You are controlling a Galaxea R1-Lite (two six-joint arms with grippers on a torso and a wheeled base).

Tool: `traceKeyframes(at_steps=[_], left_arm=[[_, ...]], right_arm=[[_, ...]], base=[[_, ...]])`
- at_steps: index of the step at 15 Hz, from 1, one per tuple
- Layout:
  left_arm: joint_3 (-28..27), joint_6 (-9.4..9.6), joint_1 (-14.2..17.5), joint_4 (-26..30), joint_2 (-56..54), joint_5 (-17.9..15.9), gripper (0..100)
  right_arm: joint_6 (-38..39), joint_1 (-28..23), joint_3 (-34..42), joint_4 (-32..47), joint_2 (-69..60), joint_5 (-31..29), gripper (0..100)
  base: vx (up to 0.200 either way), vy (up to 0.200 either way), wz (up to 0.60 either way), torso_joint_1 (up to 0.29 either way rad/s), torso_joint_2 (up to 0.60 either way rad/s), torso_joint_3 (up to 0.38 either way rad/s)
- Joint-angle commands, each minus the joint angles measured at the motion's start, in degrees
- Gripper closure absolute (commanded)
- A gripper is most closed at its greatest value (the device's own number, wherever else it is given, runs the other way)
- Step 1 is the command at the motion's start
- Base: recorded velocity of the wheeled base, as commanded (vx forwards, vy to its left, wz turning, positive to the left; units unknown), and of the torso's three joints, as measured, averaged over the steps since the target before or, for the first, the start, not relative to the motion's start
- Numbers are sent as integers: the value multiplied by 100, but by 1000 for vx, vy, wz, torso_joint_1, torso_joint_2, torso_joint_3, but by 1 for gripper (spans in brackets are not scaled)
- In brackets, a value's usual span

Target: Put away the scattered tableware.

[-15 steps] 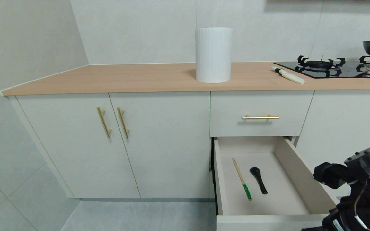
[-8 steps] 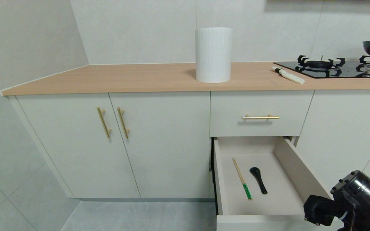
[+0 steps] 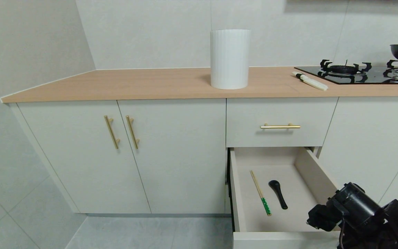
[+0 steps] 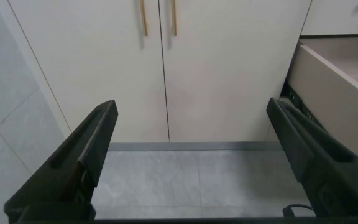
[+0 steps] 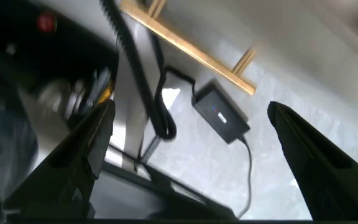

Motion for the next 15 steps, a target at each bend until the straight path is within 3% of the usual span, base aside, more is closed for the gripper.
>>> traceKeyframes(at_steps=[1,15], left_arm=[[0,4,2,-1,1,1,0],[0,-5,2,-1,1,1,0]], right_arm=[[191,-18,-73,-140,302,-133,0],[912,-308,-337,-1713,751,-643,0]], base=[[0,0,0,0,0,0],[0,0,0,0,0,0]])
